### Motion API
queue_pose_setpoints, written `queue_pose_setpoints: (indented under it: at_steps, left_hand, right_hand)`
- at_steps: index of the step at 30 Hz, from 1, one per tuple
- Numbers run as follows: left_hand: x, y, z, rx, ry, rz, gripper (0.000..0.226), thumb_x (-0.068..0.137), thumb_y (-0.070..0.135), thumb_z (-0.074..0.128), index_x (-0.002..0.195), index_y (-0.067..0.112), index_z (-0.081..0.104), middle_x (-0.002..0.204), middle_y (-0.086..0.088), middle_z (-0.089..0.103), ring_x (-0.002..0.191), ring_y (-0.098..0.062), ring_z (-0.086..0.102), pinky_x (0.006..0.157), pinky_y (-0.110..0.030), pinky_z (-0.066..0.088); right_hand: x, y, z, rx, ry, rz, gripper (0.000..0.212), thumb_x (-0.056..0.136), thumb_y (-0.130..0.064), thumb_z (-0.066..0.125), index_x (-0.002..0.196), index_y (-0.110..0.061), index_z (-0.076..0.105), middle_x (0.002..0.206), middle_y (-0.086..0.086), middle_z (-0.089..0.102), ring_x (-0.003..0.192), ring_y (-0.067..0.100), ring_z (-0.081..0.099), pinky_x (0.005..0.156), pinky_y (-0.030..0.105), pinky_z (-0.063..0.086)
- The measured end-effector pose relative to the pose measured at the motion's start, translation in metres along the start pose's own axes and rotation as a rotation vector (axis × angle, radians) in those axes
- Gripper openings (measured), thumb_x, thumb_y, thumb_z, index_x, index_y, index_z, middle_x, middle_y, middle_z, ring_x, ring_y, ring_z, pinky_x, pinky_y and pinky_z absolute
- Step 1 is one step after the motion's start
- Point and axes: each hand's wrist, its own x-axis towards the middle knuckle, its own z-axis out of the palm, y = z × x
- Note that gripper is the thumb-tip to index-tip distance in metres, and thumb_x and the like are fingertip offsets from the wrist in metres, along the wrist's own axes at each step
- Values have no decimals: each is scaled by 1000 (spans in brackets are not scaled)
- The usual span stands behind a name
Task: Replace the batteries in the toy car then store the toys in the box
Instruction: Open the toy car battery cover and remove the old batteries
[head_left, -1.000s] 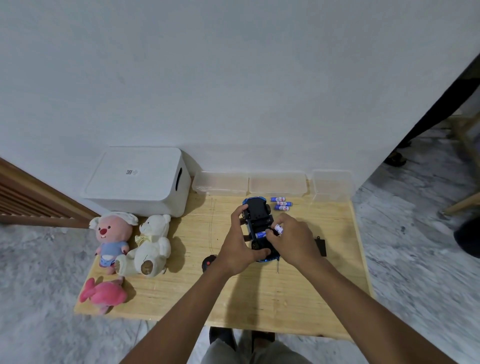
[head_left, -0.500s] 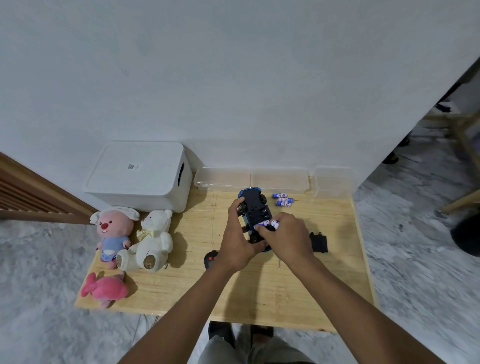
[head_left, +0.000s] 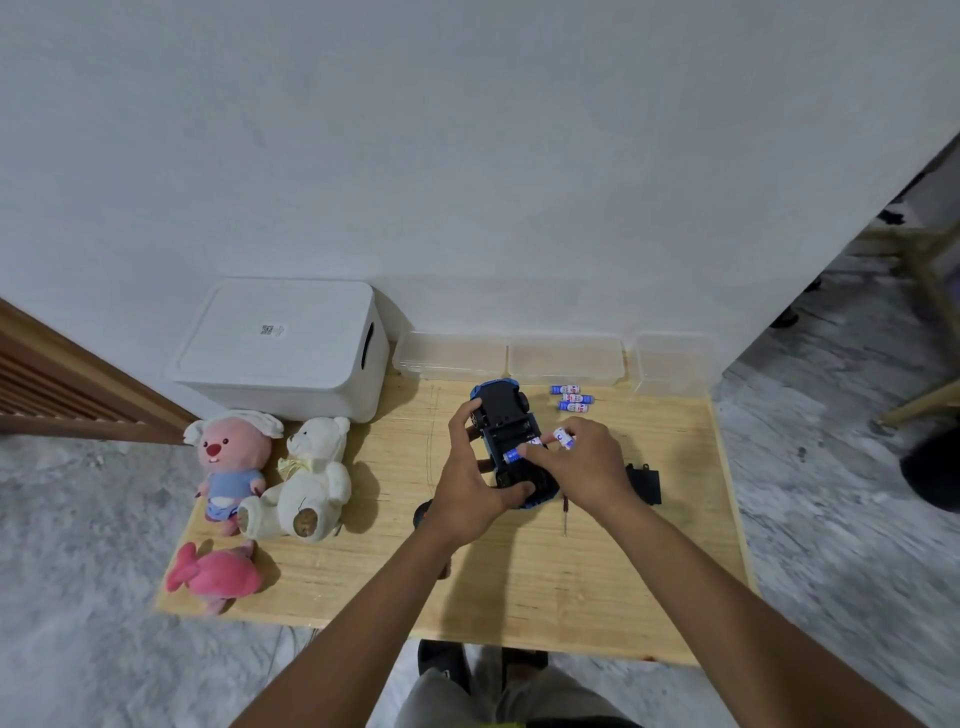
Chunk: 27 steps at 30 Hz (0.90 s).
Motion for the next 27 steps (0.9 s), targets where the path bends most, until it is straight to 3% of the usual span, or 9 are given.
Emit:
queue_pose_setpoints:
  at_steps: [2,4,7,10,14,17,20,23,27]
  left_hand:
    - [1,-1,-1,-3,-9,-7,111,76,3,87,150,48,18,143,11,48,106,-5,68,89,-35,61]
    - [1,0,-2,-10,-17,-16,111,76,4,88,150,49,18,143,12,49,106,-8,69,90,-36,61]
    - [4,0,-3,-30,-27,-20,110,76,2,87,151,44,19,142,11,49,108,5,64,89,-29,60]
    - [6,1,-7,-42,-51,-25,110,74,3,88,152,41,20,143,11,48,110,12,59,96,-35,58]
    - [6,2,-11,-34,-86,-33,112,68,13,89,151,44,21,143,8,51,117,6,58,101,-45,57]
    - [7,3,-13,-36,-102,-43,114,63,21,90,149,51,21,142,4,51,120,-11,63,98,-48,58]
    - [8,7,-12,-26,-140,-41,113,70,12,90,148,55,21,144,9,47,114,-18,68,93,-49,61]
    - [10,8,-9,-37,-172,-46,113,74,3,89,150,52,21,144,13,45,113,-18,69,93,-46,61]
    - [11,4,-11,-57,-182,-71,112,74,0,89,150,52,24,145,7,48,115,-16,68,93,-39,61]
  right_hand:
    - [0,0,-3,-6,-6,-32,38,75,-36,86,100,-12,68,88,-14,57,77,6,55,58,14,40]
    - [0,2,-5,-27,-6,-74,40,75,-35,87,106,-19,68,101,-11,59,90,8,53,62,10,37]
    - [2,7,-7,-70,3,-172,36,76,-34,87,108,-24,73,110,-8,68,100,6,56,73,16,42]
    - [5,12,-12,-200,-17,-280,34,80,-33,83,112,-30,73,114,-7,68,107,11,59,85,23,43]
    - [6,10,-15,-293,-77,-344,16,84,-35,78,99,-34,73,102,-7,62,98,13,59,79,28,44]
    - [5,8,-18,-176,-118,-372,13,83,-33,80,90,-32,69,99,-15,65,98,0,60,82,21,45]
    - [3,3,-14,5,-168,-330,12,84,-30,80,91,-30,69,98,-18,71,101,-5,61,87,17,46]
    - [3,-2,-6,114,-154,-295,7,91,-25,72,97,-28,71,96,-17,71,94,-5,65,78,14,47]
    - [9,-1,-8,157,-51,-199,24,99,-16,51,100,-30,71,97,-18,69,85,1,66,68,18,48]
